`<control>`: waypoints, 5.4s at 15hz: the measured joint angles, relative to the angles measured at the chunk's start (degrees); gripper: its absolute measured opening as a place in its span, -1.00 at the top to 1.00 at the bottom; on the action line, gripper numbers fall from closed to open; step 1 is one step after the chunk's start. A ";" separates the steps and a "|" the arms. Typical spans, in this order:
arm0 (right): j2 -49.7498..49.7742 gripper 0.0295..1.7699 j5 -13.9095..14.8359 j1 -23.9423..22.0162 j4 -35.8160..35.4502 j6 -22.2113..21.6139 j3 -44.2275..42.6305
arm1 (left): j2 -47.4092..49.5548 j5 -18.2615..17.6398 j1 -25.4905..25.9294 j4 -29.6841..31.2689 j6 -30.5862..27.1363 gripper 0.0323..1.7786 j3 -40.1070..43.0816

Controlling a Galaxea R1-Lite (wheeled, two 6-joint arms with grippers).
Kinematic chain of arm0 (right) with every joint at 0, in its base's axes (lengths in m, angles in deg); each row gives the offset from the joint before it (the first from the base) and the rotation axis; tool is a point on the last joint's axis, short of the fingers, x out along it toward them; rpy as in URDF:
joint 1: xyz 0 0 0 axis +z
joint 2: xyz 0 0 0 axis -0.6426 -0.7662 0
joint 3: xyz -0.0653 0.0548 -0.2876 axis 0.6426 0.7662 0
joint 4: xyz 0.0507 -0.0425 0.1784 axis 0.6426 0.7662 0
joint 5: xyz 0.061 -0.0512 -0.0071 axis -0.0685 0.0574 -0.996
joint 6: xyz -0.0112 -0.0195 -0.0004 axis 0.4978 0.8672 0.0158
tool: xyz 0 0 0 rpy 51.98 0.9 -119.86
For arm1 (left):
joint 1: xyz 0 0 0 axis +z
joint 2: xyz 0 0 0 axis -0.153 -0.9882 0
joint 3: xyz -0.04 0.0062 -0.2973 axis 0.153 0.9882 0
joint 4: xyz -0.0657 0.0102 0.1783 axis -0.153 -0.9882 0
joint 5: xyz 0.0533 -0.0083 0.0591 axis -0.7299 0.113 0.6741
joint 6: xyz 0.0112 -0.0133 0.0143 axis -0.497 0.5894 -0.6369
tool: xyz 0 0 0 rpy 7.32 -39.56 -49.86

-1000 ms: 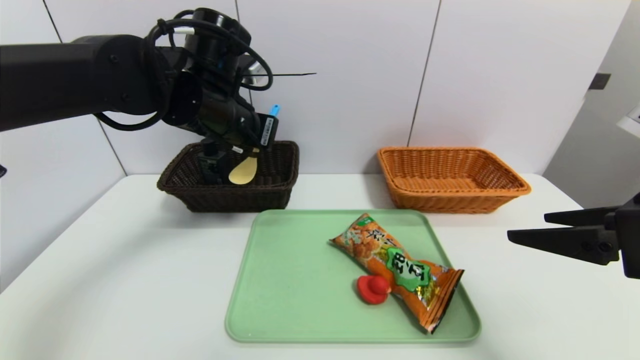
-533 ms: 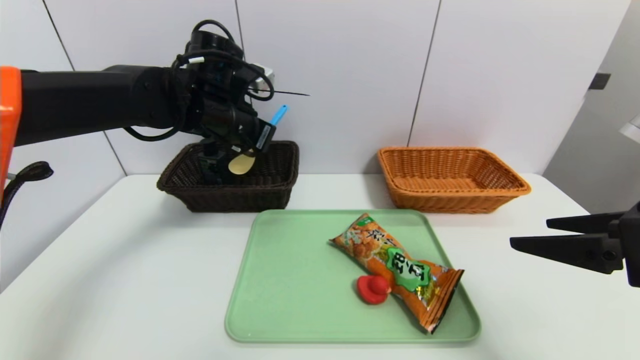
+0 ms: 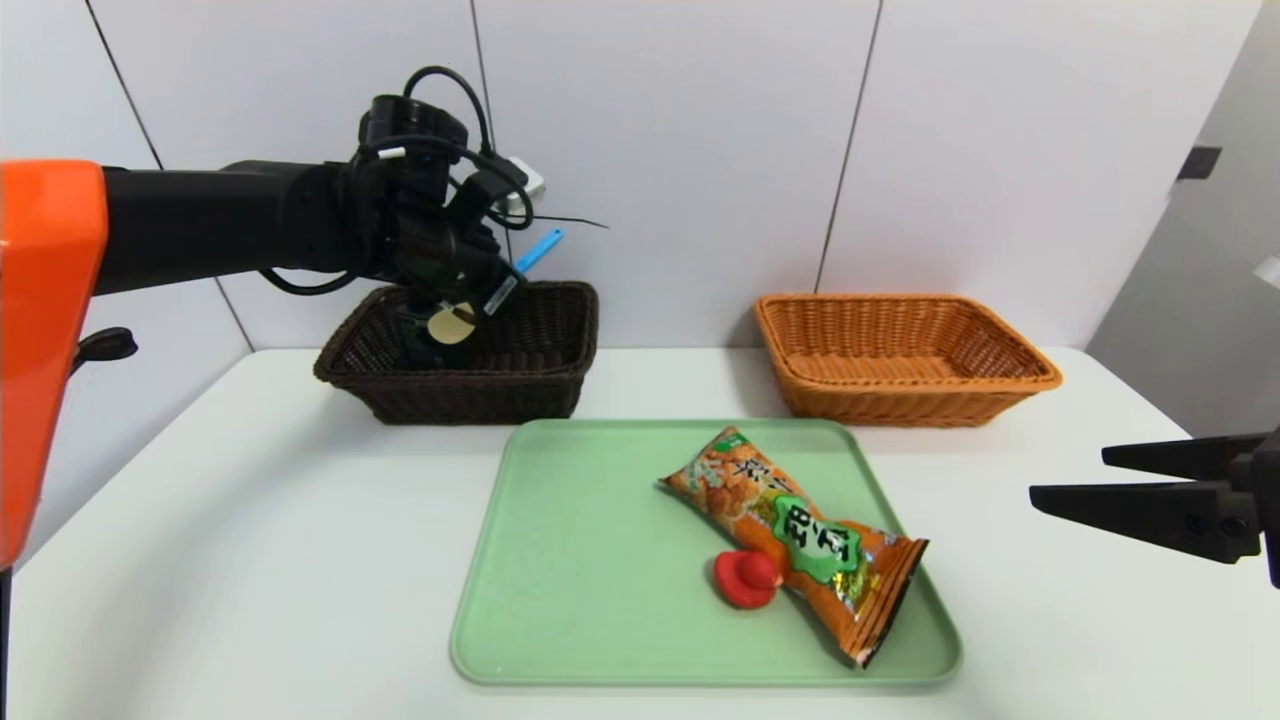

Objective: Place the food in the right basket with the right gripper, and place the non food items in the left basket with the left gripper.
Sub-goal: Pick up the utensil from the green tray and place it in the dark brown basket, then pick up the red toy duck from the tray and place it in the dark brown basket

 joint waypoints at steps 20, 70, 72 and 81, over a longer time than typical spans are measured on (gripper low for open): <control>0.44 -0.93 -0.09 -0.50 -0.06 0.00 0.69 | -4.44 0.06 0.27 1.01 -2.51 -0.30 -0.91; 3.66 -0.93 0.09 -4.02 -0.04 -2.45 2.43 | 0.87 16.85 -40.97 -23.27 54.70 -0.90 7.66; 3.66 -0.93 0.05 -4.02 -0.06 -2.45 2.45 | -0.51 16.87 -40.72 -24.65 55.49 -0.90 5.40; 3.74 -0.93 0.02 -4.00 -0.06 -2.45 2.54 | -3.68 16.54 -40.45 -34.74 58.97 -0.90 -2.68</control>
